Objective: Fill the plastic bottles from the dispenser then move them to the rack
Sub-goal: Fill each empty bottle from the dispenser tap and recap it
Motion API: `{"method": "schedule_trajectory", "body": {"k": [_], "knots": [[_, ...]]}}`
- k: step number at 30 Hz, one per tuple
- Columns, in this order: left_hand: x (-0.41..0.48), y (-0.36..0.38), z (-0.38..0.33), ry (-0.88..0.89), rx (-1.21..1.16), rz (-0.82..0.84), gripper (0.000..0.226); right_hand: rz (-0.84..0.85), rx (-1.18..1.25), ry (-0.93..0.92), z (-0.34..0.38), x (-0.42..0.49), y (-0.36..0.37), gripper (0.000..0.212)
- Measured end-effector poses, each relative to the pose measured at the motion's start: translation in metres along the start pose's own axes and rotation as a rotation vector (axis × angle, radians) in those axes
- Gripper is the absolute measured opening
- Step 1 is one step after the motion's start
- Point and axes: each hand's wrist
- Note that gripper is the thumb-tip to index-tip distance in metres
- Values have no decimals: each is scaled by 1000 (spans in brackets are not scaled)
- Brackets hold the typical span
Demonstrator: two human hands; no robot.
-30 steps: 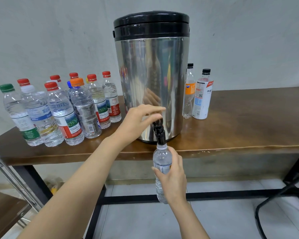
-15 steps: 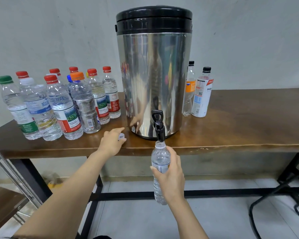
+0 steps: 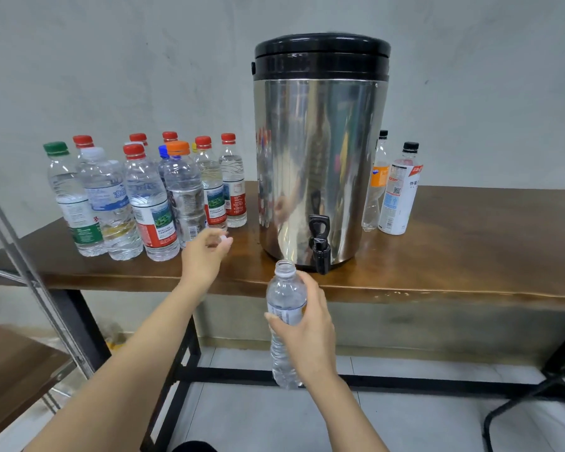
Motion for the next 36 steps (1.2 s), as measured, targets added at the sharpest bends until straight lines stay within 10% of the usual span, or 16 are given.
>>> {"method": "schedule_trajectory", "body": {"k": [12, 36], "knots": [[34, -84, -55, 60, -627, -177, 14, 33, 137, -291, 118, 125, 45, 83], [73, -61, -93, 254, -382, -29, 9, 171, 61, -293, 92, 161, 105, 84]]}}
Point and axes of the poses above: each hand's wrist, its own x-axis towards the middle knuckle, its own y-axis out of the palm, z = x × y, and after that the axes turned 5 degrees about -y, right-handed
